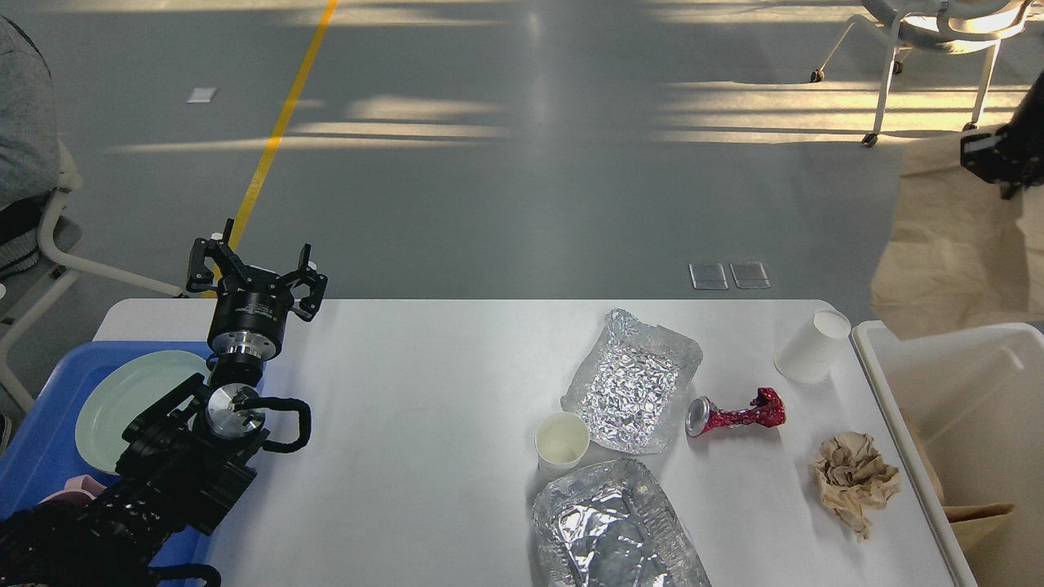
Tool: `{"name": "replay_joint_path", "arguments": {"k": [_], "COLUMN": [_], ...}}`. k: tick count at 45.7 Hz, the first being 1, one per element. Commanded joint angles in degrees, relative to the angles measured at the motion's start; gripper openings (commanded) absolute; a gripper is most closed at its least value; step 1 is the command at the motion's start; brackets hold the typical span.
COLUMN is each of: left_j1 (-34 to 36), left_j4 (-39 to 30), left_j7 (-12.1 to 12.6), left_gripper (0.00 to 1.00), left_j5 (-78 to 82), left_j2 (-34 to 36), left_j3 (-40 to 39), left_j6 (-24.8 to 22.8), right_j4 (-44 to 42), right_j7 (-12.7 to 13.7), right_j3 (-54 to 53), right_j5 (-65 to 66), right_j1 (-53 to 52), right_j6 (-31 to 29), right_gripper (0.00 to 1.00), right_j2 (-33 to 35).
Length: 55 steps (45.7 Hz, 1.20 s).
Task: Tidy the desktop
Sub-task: 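Lower the brown paper bag into the white bin and release, then raise the empty right gripper out of the white bin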
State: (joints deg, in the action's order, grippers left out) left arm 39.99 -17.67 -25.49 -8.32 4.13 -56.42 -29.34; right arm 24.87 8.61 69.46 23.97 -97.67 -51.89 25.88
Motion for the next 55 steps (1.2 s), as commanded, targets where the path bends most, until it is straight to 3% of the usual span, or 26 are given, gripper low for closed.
{"name": "replay_joint_path", "arguments": {"k": [1, 11, 20, 29, 31, 34, 55], "left_j1": [0.0, 0.0, 0.0, 0.0, 0.0, 0.0, 0.0], "left_j4": [0.0, 0.0, 0.0, 0.0, 0.0, 0.0, 0.0], "left_j7": [0.0, 0.0, 0.0, 0.0, 0.0, 0.0, 0.0], "left_gripper": [1.0, 1.0, 1.0, 1.0, 1.0, 1.0, 1.0], "left_j5": [-0.03, 0.06, 0.06, -0.03, -0.03, 0.06, -0.03], "left_j2": [0.0, 0.0, 0.0, 0.0, 0.0, 0.0, 0.0], "left_j3": [0.0, 0.0, 0.0, 0.0, 0.0, 0.0, 0.0], "left_j6": [-0.01, -0.01, -0.01, -0.01, -0.01, -0.01, -0.01], "right_j4": [0.0, -0.87, -0.61, -0.17, -0.17, -0.17, 0.7], "right_j7": [0.0, 0.09, 0.09, 0.0, 0.0, 0.0, -0.09], "right_j3": [3.49, 5.42, 4.99, 4.02, 4.02, 4.02, 2.53], "right_j5": [-0.06, -0.15, -0.32, -0.85, -0.94, -0.94, -1.2], "right_j1": [4.33, 14.43, 18.04, 18.22, 18.31, 18.31, 15.77], "right_j6": [3.72, 14.09, 19.01, 19.63, 19.63, 19.54, 19.02], "right_gripper": [0.0, 0.0, 0.0, 0.26, 0.38, 0.65, 0.87], "right_j2": [0.14, 1.45, 3.56, 4.44, 4.44, 4.44, 4.27]}}
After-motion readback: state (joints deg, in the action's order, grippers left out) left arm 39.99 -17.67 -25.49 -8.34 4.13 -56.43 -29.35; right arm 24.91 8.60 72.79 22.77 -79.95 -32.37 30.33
